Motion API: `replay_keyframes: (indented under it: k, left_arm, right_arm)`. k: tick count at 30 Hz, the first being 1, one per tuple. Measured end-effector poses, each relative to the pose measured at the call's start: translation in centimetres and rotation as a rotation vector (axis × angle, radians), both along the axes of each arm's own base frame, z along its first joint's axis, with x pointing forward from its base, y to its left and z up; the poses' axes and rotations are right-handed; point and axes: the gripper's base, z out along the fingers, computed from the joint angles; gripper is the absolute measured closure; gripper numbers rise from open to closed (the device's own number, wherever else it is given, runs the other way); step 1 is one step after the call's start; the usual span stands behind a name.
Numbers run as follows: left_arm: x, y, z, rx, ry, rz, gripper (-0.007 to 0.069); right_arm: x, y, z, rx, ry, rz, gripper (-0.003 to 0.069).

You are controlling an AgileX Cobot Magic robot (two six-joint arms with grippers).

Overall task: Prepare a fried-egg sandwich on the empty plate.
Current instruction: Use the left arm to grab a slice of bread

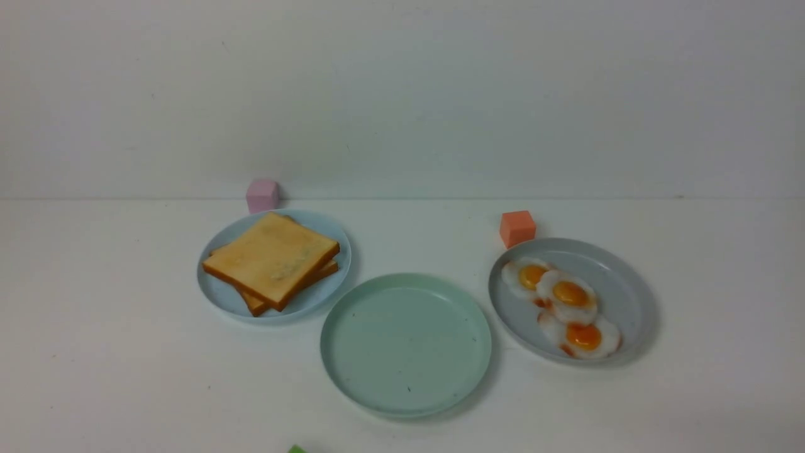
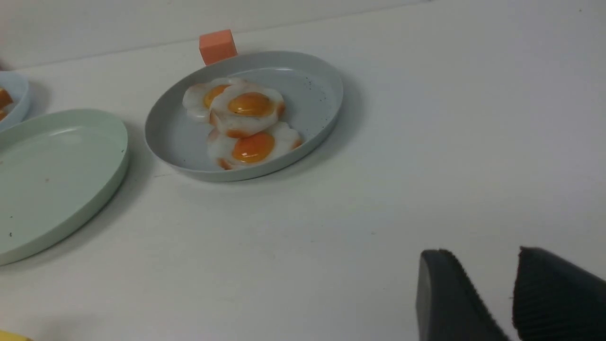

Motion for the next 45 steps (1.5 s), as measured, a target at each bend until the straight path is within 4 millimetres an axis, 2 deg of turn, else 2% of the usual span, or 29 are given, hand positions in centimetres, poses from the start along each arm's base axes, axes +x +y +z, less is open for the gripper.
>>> replay_keyframes:
  k: [4, 10, 11, 12, 13, 15, 17, 18, 19, 22, 25, 28, 30, 32, 33, 35, 39, 42, 45]
  left_arm:
    - [-0.1, -0.2, 1.1, 0.017, -0.023, -0.031, 0.0386]
    - [0.3, -2.1, 6.5, 0.391, 0.124, -0.284, 0.0386]
    - [0.4, -2.2, 6.7, 0.407, 0.133, -0.296, 0.0386]
    - [1.2, -3.1, 8.1, 0.54, 0.233, -0.428, 0.0386]
    - [1.4, -3.3, 8.0, 0.565, 0.268, -0.464, 0.0386]
    - [2.8, -4.5, 9.7, 0.698, 0.405, -0.651, 0.0386]
    - [4.2, -5.3, 10.2, 0.778, 0.516, -0.788, 0.0386]
    - [4.1, -5.3, 10.2, 0.778, 0.523, -0.795, 0.0386]
    - [5.7, -5.7, 10.6, 0.807, 0.59, -0.858, 0.0386]
    - [8.0, -6.3, 10.7, 0.822, 0.65, -0.9, 0.0386]
    - [10.5, -6.8, 10.4, 0.858, 0.682, -0.933, 0.0403]
    - [11.9, -7.1, 10.3, 0.87, 0.701, -0.952, 0.0451]
    - [13.5, -7.5, 10.5, 0.887, 0.705, -0.975, 0.054]
    - [14.4, -8.2, 10.8, 0.929, 0.675, -1.01, 0.0624]
    - [14.7, -8.7, 11.1, 0.957, 0.653, -1.03, 0.0638]
    - [15.1, -10.0, 11.5, 1.0, 0.607, -1.071, 0.0638]
    - [16.9, -13.2, 11.9, 1.09, 0.569, -1.147, 0.0638]
    - [19.4, -14.4, 11.3, 1.14, 0.612, -1.144, 0.0638]
    - [22.7, -15.2, 10.1, 1.21, 0.674, -1.117, 0.0638]
  right_arm:
    - [0.0, 0.0, 0.0, 0.0, 0.0, 0.0, 0.0418]
    - [0.0, 0.0, 0.0, 0.0, 0.0, 0.0, 0.0418]
    - [0.0, 0.0, 0.0, 0.0, 0.0, 0.0, 0.0418]
    - [0.0, 0.0, 0.0, 0.0, -0.002, 0.0, 0.0418]
    - [0.0, 0.0, 0.0, 0.0, -0.003, 0.0, 0.0418]
    - [0.1, 0.0, 0.1, 0.003, -0.02, -0.001, 0.0418]
    - [0.1, 0.2, 0.2, 0.086, -0.04, -0.007, 0.0418]
    - [0.2, 0.2, 0.3, 0.1, -0.046, -0.008, 0.0418]
    - [0.2, 0.4, 0.5, 0.249, -0.066, -0.023, 0.0418]
    - [0.4, 0.5, 1.4, 0.471, -0.139, -0.046, 0.0418]
    - [0.4, 0.4, 2.1, 0.622, -0.207, -0.065, 0.0418]
    - [0.4, 0.5, 2.5, 0.673, -0.214, -0.065, 0.0418]
    - [0.0, 1.0, 4.1, 0.657, -0.159, -0.015, 0.0418]
    - [-0.7, 1.7, 7.0, 0.558, -0.066, 0.089, 0.0418]
    - [-1.0, 2.0, 8.2, 0.508, -0.022, 0.135, 0.0418]
    - [-1.5, 2.6, 11.0, 0.38, 0.086, 0.244, 0.0418]
    - [-0.9, 3.4, 16.0, 0.126, 0.373, 0.397, 0.0418]
    - [0.1, 3.4, 18.2, -0.005, 0.483, 0.442, 0.0426]
    - [1.0, 3.7, 19.7, -0.085, 0.503, 0.489, 0.049]
